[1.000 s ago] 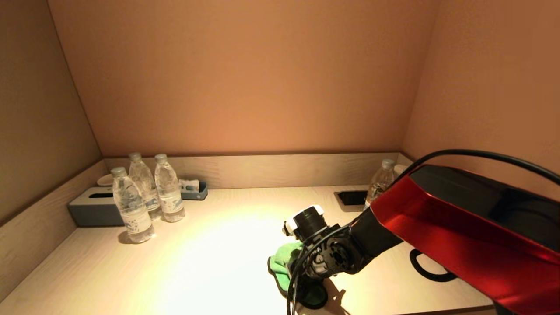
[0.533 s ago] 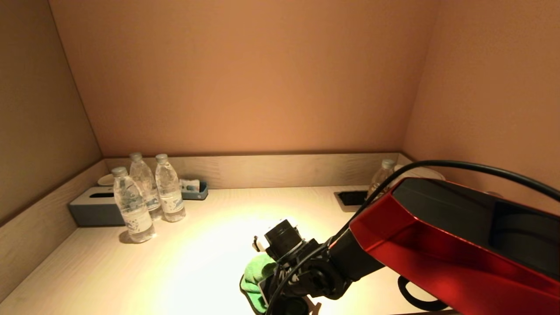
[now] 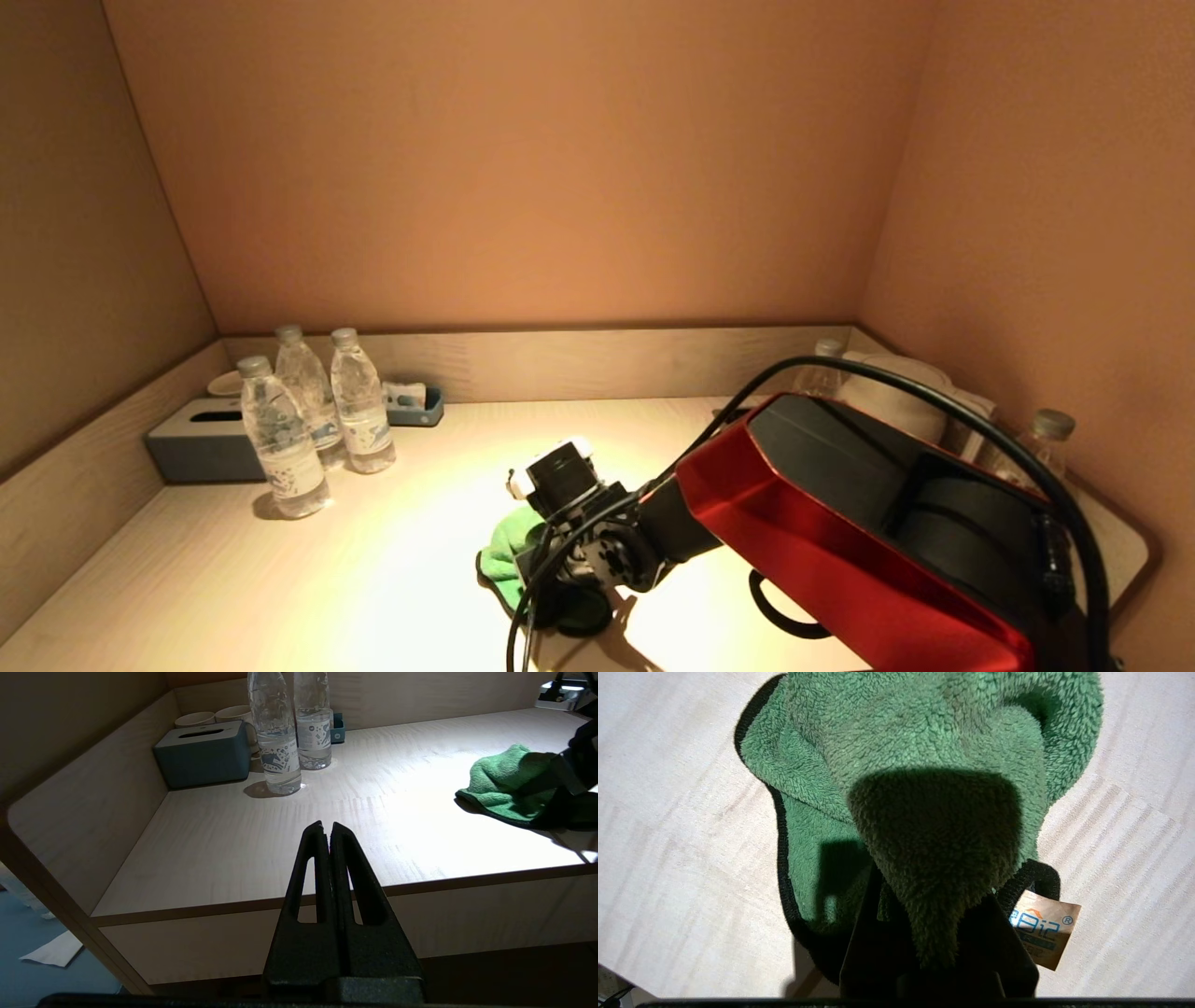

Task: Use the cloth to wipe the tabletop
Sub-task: Sweep the stains on the table

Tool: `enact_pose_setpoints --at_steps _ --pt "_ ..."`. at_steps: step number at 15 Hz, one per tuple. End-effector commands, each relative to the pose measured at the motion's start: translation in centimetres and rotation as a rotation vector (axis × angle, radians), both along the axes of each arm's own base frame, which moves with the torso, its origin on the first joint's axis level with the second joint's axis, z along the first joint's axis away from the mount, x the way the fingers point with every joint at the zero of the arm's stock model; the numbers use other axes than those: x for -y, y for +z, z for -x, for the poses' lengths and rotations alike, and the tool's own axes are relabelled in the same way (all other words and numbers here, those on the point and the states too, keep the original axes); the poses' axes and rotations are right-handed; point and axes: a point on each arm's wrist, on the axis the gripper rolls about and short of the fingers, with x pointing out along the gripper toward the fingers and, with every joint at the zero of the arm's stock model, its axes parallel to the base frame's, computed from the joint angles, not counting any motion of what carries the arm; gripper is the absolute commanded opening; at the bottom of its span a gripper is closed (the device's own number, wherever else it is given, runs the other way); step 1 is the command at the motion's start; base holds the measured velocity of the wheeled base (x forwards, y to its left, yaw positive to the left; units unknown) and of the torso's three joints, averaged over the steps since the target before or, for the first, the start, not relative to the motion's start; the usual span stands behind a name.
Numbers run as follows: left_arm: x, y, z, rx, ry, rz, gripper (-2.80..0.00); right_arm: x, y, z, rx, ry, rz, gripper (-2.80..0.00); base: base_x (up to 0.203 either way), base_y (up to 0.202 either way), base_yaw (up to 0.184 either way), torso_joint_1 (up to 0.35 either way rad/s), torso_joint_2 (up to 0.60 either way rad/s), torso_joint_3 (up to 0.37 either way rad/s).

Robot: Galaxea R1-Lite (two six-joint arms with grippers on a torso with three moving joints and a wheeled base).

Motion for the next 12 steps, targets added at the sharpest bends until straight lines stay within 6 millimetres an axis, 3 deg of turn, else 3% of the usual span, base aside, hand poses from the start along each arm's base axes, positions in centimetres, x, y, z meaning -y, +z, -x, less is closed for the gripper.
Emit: enact_pose_setpoints --at_steps 1,3,7,12 --pt "0.0 0.0 0.0 0.000 0.001 0.000 -2.80 -0.2 -1.2 -1.3 0.003 -0.028 0.016 -2.80 0.000 0.000 0.000 0.000 0.00 0.000" --pt "0.0 0.0 0.0 0.000 0.001 0.000 -2.80 0.9 -1.8 -3.0 0.021 -0.095 0.048 -2.80 0.000 0.000 0.000 0.000 0.00 0.000" --pt "0.0 0.0 0.0 0.000 0.001 0.000 -2.80 2.3 -1.8 -3.9 0.022 -0.140 0.058 -2.80 0.000 0.000 0.000 0.000 0.00 0.000" --pt "0.0 0.0 0.0 0.000 -0.001 0.000 -2.80 7.7 0.8 -4.4 0.039 -0.267 0.078 -2.80 0.000 0.000 0.000 0.000 0.00 0.000"
